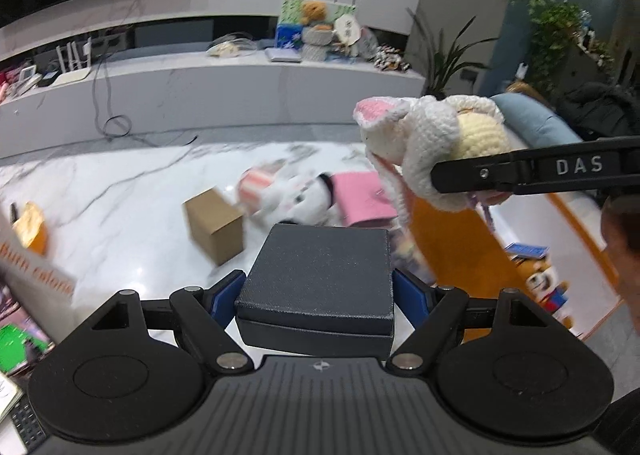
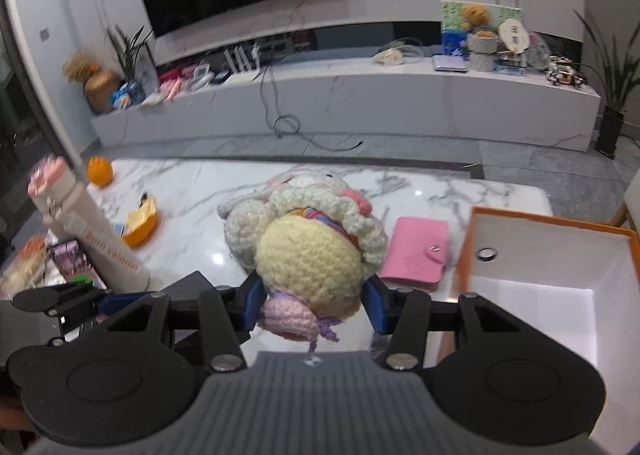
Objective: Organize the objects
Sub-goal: 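Carry the case in the left tool while the right tool carries the bunny toward the box, then open the left tool to drop the case while the right tool releases the bunny into the box, then withdraw both open tools from the box back over the table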
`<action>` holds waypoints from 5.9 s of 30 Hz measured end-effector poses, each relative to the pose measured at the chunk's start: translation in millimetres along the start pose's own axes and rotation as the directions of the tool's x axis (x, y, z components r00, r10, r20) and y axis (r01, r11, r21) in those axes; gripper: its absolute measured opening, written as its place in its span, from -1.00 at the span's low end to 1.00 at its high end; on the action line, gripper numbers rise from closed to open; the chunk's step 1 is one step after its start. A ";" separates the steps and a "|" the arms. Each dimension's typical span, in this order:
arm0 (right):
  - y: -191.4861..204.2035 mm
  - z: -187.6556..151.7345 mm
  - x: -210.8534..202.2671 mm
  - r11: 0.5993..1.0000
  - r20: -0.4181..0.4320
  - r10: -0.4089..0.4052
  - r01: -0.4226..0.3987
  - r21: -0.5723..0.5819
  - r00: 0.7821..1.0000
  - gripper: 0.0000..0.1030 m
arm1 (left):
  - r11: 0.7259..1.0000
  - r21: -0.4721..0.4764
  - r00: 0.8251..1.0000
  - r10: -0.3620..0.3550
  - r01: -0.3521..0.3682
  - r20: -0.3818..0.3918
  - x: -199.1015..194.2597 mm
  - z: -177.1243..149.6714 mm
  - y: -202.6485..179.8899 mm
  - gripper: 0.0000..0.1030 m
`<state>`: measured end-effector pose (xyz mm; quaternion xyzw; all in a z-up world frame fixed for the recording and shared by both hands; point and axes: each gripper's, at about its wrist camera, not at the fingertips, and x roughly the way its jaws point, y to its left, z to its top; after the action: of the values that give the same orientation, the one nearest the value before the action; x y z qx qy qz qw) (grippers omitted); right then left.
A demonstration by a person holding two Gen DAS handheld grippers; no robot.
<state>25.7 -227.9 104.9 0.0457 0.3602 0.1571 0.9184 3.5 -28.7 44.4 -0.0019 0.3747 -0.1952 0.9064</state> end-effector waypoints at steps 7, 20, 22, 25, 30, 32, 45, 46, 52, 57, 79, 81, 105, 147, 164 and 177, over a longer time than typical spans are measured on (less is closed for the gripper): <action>-34.6 0.9 -20.8 0.997 0.041 -0.056 0.053 0.064 0.998 0.03 | 0.999 0.000 0.998 -0.049 0.049 0.034 10.0 15.9 -28.9 0.79; -82.9 -6.8 -42.9 0.983 0.055 -0.136 0.128 0.130 0.989 0.03 | 0.987 0.021 0.985 -0.161 0.160 0.063 35.8 31.3 -80.0 0.79; -89.9 -8.5 -46.0 0.980 0.056 -0.150 0.141 0.140 0.987 0.03 | 0.985 0.015 0.983 -0.173 0.173 0.065 39.7 32.4 -85.1 0.79; -100.4 -10.4 -49.5 0.975 0.056 -0.169 0.159 0.153 0.984 0.03 | 0.981 0.023 0.979 -0.196 0.195 0.063 44.8 33.6 -95.4 0.79; -119.8 -15.4 -54.8 0.965 0.049 -0.207 0.195 0.177 0.977 0.03 | 0.974 0.043 0.973 -0.226 0.223 0.051 52.6 32.8 -113.1 0.79; -127.0 -17.2 -56.5 0.960 0.046 -0.221 0.209 0.188 0.974 0.03 | 0.972 0.045 0.972 -0.232 0.230 0.047 56.8 32.6 -118.6 0.79; -163.6 -28.8 -48.1 0.932 -0.002 -0.291 0.284 0.224 0.957 0.03 | 0.955 0.080 0.958 -0.285 0.284 0.002 87.7 21.4 -153.6 0.80; -165.3 -29.2 -45.2 0.931 -0.009 -0.296 0.291 0.222 0.955 0.03 | 0.956 0.090 0.960 -0.281 0.280 -0.004 90.1 19.1 -156.1 0.80; -166.4 -29.8 -24.6 0.933 -0.051 -0.301 0.306 0.189 0.952 0.03 | 0.949 0.246 0.978 -0.207 0.196 0.020 92.0 9.3 -183.2 0.79; -169.0 -32.6 -15.6 0.936 -0.084 -0.298 0.308 0.170 0.951 0.03 | 0.940 0.264 0.976 -0.216 0.214 -0.021 102.8 2.6 -193.7 0.77; -179.4 -43.3 11.7 0.937 -0.185 -0.307 0.330 0.112 0.934 0.04 | 0.937 0.294 0.982 -0.168 0.186 -0.086 126.9 -2.7 -213.5 0.80; -178.8 -43.1 12.7 0.937 -0.188 -0.310 0.333 0.108 0.932 0.10 | 0.938 0.290 0.981 -0.172 0.191 -0.089 127.3 -2.4 -212.9 0.80; -184.5 -33.8 -3.1 0.922 -0.116 -0.338 0.353 0.157 0.934 0.44 | 0.944 0.192 0.963 -0.263 0.269 -0.056 118.2 3.0 -199.4 0.92; -102.1 -6.5 17.9 0.964 -0.051 -0.244 0.248 0.097 0.968 0.45 | 0.992 0.111 0.998 -0.058 0.055 0.021 48.7 7.4 -57.4 0.92; -10.5 -7.0 88.7 0.972 -0.133 -0.226 0.215 -0.091 0.965 0.67 | 0.998 0.015 0.997 0.063 -0.063 -0.032 36.9 1.0 11.0 0.92; 22.7 -36.2 165.3 0.827 -0.215 -0.539 0.462 -0.320 0.815 0.86 | 0.991 -0.015 0.990 0.129 -0.130 -0.053 35.1 -3.6 51.1 0.92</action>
<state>109.7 -154.4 -24.3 -0.1930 0.4697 -0.0424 0.8604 41.7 6.6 10.4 0.0192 0.3994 -0.1325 0.9070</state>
